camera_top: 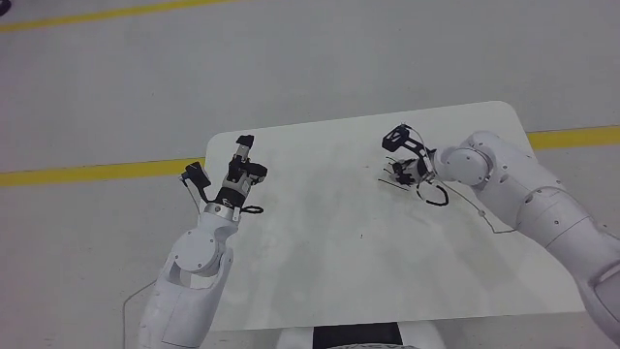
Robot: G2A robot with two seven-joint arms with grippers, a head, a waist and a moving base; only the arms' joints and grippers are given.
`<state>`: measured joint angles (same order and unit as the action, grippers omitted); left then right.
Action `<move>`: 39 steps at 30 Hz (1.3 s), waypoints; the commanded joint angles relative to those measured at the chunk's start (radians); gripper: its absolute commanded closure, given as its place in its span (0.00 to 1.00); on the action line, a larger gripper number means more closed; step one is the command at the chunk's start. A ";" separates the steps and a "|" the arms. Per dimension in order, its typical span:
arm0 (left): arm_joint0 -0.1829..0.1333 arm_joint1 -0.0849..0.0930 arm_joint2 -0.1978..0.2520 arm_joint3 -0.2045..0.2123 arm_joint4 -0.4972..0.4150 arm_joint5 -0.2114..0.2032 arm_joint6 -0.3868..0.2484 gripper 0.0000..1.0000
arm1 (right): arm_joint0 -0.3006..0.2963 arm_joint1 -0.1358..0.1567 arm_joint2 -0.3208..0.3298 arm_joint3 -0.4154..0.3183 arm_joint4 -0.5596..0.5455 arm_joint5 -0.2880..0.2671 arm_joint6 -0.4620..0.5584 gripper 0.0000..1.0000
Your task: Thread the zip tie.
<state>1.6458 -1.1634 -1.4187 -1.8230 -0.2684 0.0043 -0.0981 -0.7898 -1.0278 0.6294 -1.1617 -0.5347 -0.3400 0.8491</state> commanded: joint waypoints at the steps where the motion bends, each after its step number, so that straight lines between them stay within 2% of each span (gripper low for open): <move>1: 0.000 0.000 0.000 0.000 0.000 0.000 0.000 0.00 | 0.012 -0.004 -0.017 0.014 -0.003 0.000 -0.010 0.82; 3: 0.000 0.000 0.000 0.000 0.000 0.000 0.000 0.00 | 0.022 -0.008 -0.032 0.029 -0.007 0.000 -0.017 0.77; 8: 0.000 0.000 0.000 0.000 0.000 0.000 0.000 0.00 | 0.049 -0.023 -0.071 0.067 -0.009 0.000 -0.039 0.77; 18: 0.000 0.000 0.000 0.000 0.000 0.000 0.000 0.00 | 0.094 -0.052 -0.129 0.130 0.003 0.000 -0.069 0.84; 28: 0.000 0.000 0.000 0.000 0.000 0.000 0.000 0.00 | 0.121 -0.078 -0.170 0.179 0.021 0.000 -0.078 0.85; 33: 0.000 0.000 0.000 0.000 0.000 0.000 0.000 0.00 | 0.129 -0.084 -0.185 0.190 0.033 0.000 -0.083 0.95; 39: 0.000 0.000 0.000 0.000 0.000 0.000 0.000 0.00 | 0.138 -0.087 -0.201 0.199 0.041 0.000 -0.088 1.00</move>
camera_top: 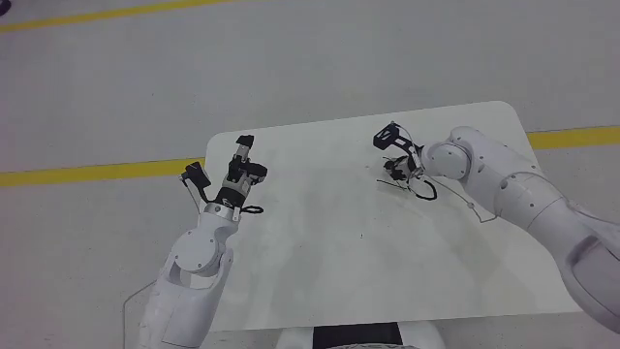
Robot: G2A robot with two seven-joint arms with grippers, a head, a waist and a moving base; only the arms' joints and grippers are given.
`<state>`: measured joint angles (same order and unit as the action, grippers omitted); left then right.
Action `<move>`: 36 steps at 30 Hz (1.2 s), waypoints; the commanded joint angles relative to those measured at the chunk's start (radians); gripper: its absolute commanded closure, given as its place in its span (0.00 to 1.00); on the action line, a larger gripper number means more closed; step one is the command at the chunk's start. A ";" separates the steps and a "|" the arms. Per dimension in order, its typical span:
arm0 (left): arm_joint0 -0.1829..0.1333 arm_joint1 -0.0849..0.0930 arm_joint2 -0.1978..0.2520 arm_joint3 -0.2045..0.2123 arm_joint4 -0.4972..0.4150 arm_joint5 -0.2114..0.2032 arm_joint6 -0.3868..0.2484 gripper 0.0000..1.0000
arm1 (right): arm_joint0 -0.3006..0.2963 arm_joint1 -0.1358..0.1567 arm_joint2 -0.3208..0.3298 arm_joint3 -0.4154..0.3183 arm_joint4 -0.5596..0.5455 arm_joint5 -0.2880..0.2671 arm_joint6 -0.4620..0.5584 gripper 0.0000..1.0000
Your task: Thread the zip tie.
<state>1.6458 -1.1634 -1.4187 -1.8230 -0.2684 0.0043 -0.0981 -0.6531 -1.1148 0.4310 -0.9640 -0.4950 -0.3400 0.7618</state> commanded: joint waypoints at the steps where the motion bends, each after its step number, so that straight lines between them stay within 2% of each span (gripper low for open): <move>1: 0.000 0.000 0.000 0.000 0.000 0.000 0.000 0.00 | 0.002 -0.001 -0.004 0.002 0.003 0.000 -0.002 1.00; 10: 0.000 0.000 0.000 0.000 0.000 0.000 0.000 0.00 | 0.005 0.014 0.001 -0.021 0.007 0.000 -0.018 1.00; 19: 0.000 0.000 0.000 0.000 0.000 0.000 0.000 0.00 | -0.025 0.071 0.063 -0.126 0.019 0.000 -0.033 1.00; 25: 0.000 0.000 0.000 0.000 0.000 0.000 0.000 0.00 | -0.081 0.133 0.154 -0.255 0.081 0.000 -0.065 1.00; 30: 0.000 0.000 0.000 0.000 0.000 0.000 0.000 0.00 | -0.160 0.205 0.231 -0.416 0.125 0.000 -0.098 1.00; 36: 0.000 0.000 0.000 0.000 0.000 0.000 0.000 0.00 | -0.215 0.272 0.264 -0.544 0.194 0.000 -0.101 1.00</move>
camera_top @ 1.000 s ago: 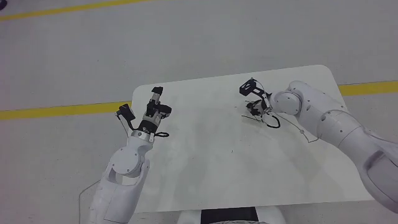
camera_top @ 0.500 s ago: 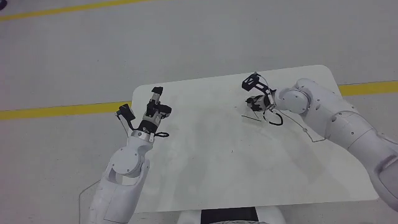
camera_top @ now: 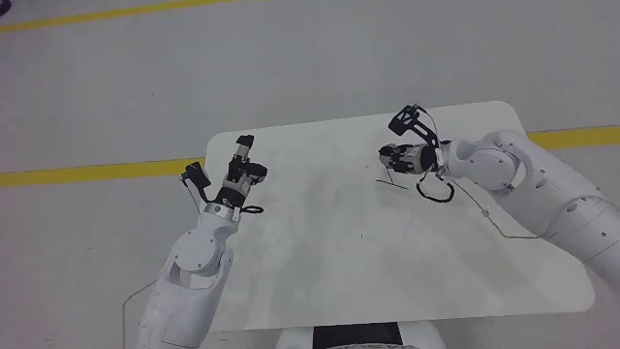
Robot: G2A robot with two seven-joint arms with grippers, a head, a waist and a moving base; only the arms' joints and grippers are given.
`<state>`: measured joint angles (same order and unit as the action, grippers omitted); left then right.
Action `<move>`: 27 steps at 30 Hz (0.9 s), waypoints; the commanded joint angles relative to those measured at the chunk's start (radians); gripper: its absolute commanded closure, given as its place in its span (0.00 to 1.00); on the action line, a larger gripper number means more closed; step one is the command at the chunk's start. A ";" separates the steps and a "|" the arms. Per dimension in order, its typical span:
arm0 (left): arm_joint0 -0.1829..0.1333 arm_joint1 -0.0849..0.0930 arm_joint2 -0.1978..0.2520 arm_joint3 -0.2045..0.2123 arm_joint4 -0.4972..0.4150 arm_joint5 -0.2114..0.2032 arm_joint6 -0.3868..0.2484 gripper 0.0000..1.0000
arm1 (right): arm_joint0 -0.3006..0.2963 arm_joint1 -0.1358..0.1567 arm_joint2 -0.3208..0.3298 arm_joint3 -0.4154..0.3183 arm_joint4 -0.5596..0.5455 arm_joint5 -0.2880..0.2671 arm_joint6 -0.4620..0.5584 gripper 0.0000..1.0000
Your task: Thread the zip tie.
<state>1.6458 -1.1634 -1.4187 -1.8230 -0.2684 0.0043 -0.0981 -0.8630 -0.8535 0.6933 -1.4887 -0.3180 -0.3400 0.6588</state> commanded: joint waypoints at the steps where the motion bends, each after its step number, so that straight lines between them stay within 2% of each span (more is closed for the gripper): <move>1: 0.000 0.000 0.000 0.000 0.000 0.000 0.000 0.00 | -0.009 0.019 0.004 -0.032 0.027 0.000 0.003 1.00; 6: 0.000 0.000 0.000 0.000 0.000 0.000 0.000 0.00 | -0.021 0.063 -0.006 -0.117 0.097 0.000 0.007 1.00; 13: 0.000 0.000 0.000 0.000 0.000 0.000 0.000 0.00 | -0.004 0.105 -0.051 -0.215 0.171 0.000 0.014 1.00; 19: 0.000 0.000 0.000 0.000 0.000 0.000 0.000 0.00 | 0.024 0.121 -0.078 -0.244 0.249 0.000 0.042 1.00; 24: 0.000 0.000 0.000 0.000 0.000 0.000 0.000 0.00 | 0.034 0.119 -0.076 -0.243 0.315 0.000 0.086 1.00; 27: 0.000 0.000 0.000 0.000 0.000 0.000 0.000 0.00 | 0.034 0.119 -0.076 -0.243 0.315 0.000 0.086 1.00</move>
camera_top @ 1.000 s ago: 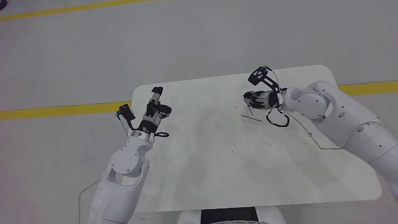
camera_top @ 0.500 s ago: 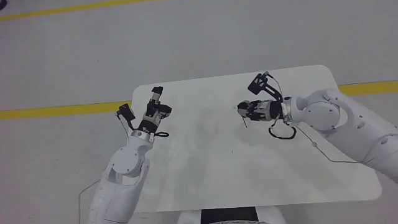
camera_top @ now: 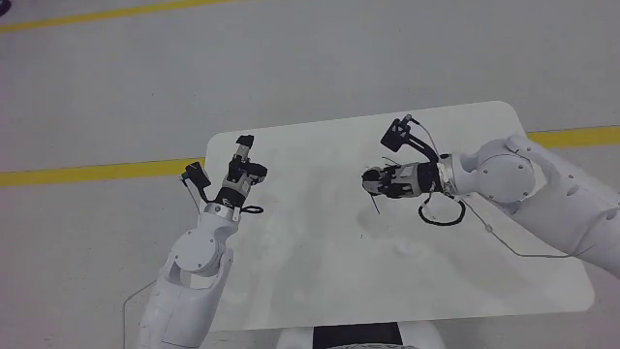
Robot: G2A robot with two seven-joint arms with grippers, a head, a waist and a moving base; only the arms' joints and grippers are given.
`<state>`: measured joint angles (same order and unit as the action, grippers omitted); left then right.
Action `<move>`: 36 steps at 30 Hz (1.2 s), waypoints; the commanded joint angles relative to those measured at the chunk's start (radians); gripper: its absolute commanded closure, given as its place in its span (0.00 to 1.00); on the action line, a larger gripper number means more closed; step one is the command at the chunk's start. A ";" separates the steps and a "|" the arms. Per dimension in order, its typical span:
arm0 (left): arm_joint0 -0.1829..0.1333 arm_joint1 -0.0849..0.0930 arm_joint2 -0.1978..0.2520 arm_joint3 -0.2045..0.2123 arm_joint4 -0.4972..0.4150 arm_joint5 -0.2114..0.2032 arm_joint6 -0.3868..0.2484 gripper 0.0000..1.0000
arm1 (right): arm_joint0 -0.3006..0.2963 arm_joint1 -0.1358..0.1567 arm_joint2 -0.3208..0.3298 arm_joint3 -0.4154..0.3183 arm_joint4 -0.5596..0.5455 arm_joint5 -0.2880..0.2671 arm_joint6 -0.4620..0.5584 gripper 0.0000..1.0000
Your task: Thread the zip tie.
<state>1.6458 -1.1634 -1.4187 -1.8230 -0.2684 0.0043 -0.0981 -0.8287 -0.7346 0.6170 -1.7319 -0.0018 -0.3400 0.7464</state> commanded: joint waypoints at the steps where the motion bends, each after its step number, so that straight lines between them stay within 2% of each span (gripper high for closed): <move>1: 0.000 0.000 0.000 0.000 0.000 0.000 0.000 0.00 | 0.000 0.000 0.000 0.000 -0.001 0.000 -0.001 1.00; 13: 0.000 0.000 0.000 0.000 0.000 0.000 0.000 0.00 | 0.000 0.000 0.000 0.000 -0.001 0.000 -0.001 1.00; 16: 0.000 0.000 0.000 0.000 0.000 0.000 0.000 0.00 | -0.025 -0.003 0.008 0.010 -0.004 0.011 -0.033 1.00; 20: 0.000 0.000 0.000 0.000 0.000 0.000 0.000 0.00 | -0.055 -0.011 0.025 0.044 0.091 0.064 -0.057 1.00; 28: 0.000 0.000 0.000 0.000 0.000 0.000 0.000 0.00 | -0.048 -0.048 0.026 0.094 0.226 0.259 -0.046 1.00; 30: 0.000 0.000 0.000 0.000 0.000 0.000 0.000 0.00 | -0.043 -0.058 0.026 0.108 0.258 0.255 -0.037 1.00; 36: 0.000 0.000 0.000 0.000 0.000 0.000 0.000 0.00 | -0.043 -0.058 0.026 0.108 0.258 0.255 -0.037 1.00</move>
<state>1.6458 -1.1634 -1.4187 -1.8230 -0.2684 0.0043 -0.0981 -0.8715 -0.7922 0.6426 -1.6238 0.2559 -0.0857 0.7091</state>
